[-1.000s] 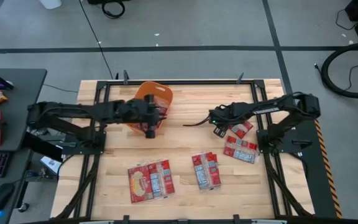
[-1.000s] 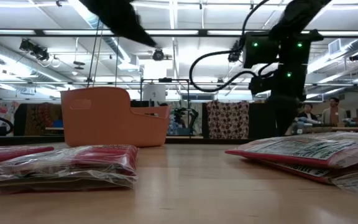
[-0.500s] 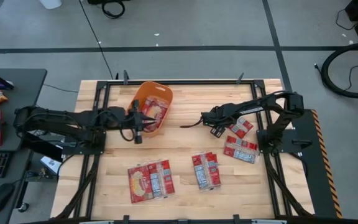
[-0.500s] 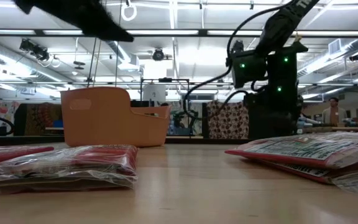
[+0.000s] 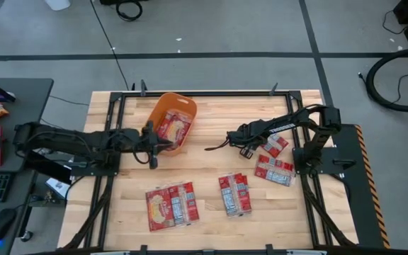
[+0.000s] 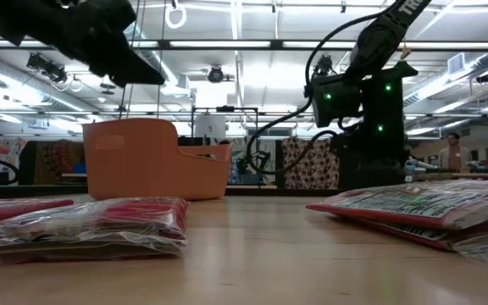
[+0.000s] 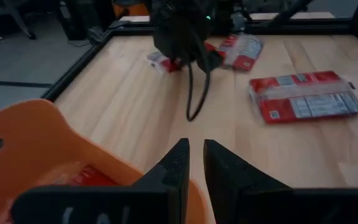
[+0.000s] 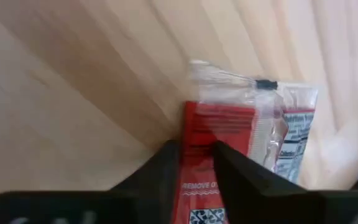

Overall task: Sort popcorn bags into baskets
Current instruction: Stack the popcorn pack on top of the other popcorn into the orange bin

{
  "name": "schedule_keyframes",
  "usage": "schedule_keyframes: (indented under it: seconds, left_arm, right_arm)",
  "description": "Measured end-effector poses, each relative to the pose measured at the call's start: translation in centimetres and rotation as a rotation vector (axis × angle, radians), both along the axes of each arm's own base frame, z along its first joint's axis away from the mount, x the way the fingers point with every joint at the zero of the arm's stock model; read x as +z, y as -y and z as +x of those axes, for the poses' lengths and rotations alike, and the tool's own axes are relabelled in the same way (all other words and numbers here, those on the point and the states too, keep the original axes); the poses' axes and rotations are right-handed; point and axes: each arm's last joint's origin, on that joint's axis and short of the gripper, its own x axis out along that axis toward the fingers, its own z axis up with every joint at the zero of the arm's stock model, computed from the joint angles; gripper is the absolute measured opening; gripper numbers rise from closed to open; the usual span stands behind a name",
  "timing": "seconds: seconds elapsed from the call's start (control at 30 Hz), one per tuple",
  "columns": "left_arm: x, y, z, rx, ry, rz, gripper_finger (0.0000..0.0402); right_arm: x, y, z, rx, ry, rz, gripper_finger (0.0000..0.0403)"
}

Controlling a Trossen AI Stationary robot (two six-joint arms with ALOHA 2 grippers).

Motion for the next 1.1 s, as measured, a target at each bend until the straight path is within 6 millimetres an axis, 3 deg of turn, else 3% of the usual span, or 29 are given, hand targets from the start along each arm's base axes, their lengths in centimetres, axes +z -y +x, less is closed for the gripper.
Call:
schedule_keyframes:
  seconds: [0.2,0.6,1.1]
  left_arm:
    - [0.8,0.1,-0.3,0.005,0.058,-0.025,0.0052]
    - [1.5,0.1,-1.0,-0.001,0.09,-0.028,0.0052]
    - [1.3,0.1,-1.0,0.0,0.074,-0.025,0.0052]
  right_arm:
    - [0.0,-0.2,0.1,-0.001,0.006,0.025,0.001]
    - [4.6,-3.0,3.1,0.135,0.088,-0.02,0.0005]
    - [12.5,-6.1,7.8,0.371,0.323,-0.136,0.0002]
